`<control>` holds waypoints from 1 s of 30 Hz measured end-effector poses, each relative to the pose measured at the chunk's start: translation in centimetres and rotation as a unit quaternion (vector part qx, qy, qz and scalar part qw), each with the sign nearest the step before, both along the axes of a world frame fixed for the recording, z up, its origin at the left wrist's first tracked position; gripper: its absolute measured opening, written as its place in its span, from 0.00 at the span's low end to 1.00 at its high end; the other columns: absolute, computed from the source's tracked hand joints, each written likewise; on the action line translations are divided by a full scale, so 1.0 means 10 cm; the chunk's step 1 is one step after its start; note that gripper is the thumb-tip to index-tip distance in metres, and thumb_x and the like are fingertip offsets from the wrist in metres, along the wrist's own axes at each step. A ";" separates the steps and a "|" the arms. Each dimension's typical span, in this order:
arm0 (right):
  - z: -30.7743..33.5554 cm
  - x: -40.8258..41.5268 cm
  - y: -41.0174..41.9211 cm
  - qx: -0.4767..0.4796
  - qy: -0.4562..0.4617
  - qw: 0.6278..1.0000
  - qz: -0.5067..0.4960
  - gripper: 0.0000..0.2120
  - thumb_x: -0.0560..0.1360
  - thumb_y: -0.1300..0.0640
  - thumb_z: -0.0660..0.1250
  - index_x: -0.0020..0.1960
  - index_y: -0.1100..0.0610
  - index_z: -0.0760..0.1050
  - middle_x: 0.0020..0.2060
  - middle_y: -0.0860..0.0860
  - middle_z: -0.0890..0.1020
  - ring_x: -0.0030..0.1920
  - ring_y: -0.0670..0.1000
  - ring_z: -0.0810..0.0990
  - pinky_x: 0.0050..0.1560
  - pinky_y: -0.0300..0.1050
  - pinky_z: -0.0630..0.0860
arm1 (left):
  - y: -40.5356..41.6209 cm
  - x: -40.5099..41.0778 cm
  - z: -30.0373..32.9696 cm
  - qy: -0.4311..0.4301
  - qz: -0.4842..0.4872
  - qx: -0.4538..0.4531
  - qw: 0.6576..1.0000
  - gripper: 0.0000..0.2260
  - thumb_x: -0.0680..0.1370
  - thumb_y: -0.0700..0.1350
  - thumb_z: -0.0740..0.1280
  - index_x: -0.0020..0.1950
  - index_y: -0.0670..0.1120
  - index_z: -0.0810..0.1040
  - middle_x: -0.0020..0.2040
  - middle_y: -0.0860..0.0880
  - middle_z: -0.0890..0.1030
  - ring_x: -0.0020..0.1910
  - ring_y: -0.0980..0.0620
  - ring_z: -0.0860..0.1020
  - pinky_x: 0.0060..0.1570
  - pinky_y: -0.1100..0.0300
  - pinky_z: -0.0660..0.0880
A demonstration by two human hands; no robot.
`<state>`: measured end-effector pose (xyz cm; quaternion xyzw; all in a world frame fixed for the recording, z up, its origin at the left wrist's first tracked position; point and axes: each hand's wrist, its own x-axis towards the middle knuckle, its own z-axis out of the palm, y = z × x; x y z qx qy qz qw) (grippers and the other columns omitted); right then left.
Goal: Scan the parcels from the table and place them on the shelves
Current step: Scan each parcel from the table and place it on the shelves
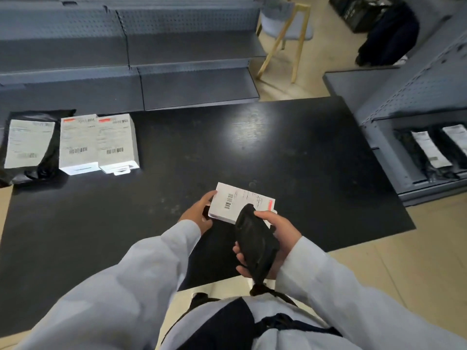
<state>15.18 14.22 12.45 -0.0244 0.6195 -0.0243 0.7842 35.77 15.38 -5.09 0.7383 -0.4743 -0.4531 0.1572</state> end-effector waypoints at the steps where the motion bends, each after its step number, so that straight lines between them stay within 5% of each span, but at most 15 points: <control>1: -0.01 0.03 0.03 -0.003 0.005 1.000 -0.016 0.30 0.71 0.41 0.71 0.64 0.61 0.77 0.53 0.64 0.83 0.49 0.61 0.82 0.50 0.60 0.82 | 0.03 0.00 -0.04 0.005 -0.002 -0.007 1.000 0.38 0.73 0.37 0.68 0.75 0.66 0.58 0.67 0.53 0.76 0.54 0.44 0.80 0.56 0.54 0.79; 5: -0.02 0.14 0.14 -0.012 0.024 0.999 -0.027 0.30 0.71 0.40 0.70 0.63 0.60 0.77 0.53 0.63 0.84 0.51 0.61 0.82 0.51 0.60 0.81 | 0.11 0.01 -0.13 0.034 -0.006 -0.016 0.999 0.38 0.75 0.42 0.71 0.75 0.68 0.55 0.68 0.54 0.75 0.55 0.44 0.80 0.59 0.51 0.78; 8: -0.03 0.24 0.26 -0.015 0.030 0.999 -0.018 0.30 0.71 0.40 0.69 0.63 0.61 0.77 0.52 0.63 0.85 0.51 0.62 0.83 0.52 0.59 0.81 | 0.13 0.06 -0.14 0.067 -0.003 -0.032 0.997 0.38 0.74 0.45 0.71 0.74 0.69 0.56 0.66 0.55 0.76 0.45 0.51 0.78 0.53 0.57 0.78; 15: -0.11 0.37 0.44 -0.017 0.018 0.998 -0.056 0.33 0.70 0.39 0.70 0.65 0.63 0.75 0.51 0.63 0.83 0.50 0.61 0.81 0.49 0.58 0.82 | 0.15 0.20 -0.14 0.082 -0.007 -0.007 0.997 0.40 0.74 0.41 0.73 0.78 0.62 0.55 0.72 0.54 0.71 0.39 0.55 0.79 0.50 0.62 0.76; 18: -0.12 0.30 0.50 -0.036 0.022 0.995 -0.092 0.35 0.68 0.40 0.72 0.65 0.63 0.74 0.57 0.63 0.81 0.55 0.62 0.81 0.54 0.61 0.80 | 0.07 0.18 -0.11 0.082 -0.006 0.003 0.997 0.43 0.71 0.41 0.75 0.78 0.61 0.55 0.74 0.50 0.68 0.56 0.45 0.80 0.62 0.52 0.75; 21: -0.10 0.19 0.57 -0.044 0.021 0.989 -0.141 0.34 0.67 0.40 0.72 0.64 0.63 0.74 0.58 0.63 0.81 0.56 0.63 0.81 0.57 0.62 0.79 | -0.06 0.12 -0.01 0.047 -0.009 0.000 0.999 0.46 0.69 0.42 0.78 0.79 0.57 0.54 0.77 0.45 0.61 0.73 0.41 0.66 0.72 0.45 0.66; 26: -0.05 0.02 0.68 -0.058 0.012 0.966 -0.251 0.33 0.69 0.42 0.73 0.64 0.64 0.73 0.58 0.64 0.79 0.55 0.63 0.80 0.51 0.61 0.80 | -0.42 -0.01 0.24 -0.093 -0.126 -0.024 0.987 0.50 0.66 0.49 0.80 0.79 0.58 0.52 0.80 0.49 0.52 0.78 0.43 0.55 0.74 0.45 0.61; 30: -0.02 -0.05 0.72 -0.075 0.019 0.949 -0.305 0.26 0.72 0.46 0.72 0.58 0.65 0.72 0.56 0.65 0.78 0.54 0.65 0.79 0.61 0.64 0.76 | -0.63 -0.11 0.30 -0.183 -0.237 0.035 0.953 0.52 0.65 0.56 0.79 0.80 0.55 0.51 0.81 0.51 0.52 0.79 0.46 0.53 0.75 0.46 0.60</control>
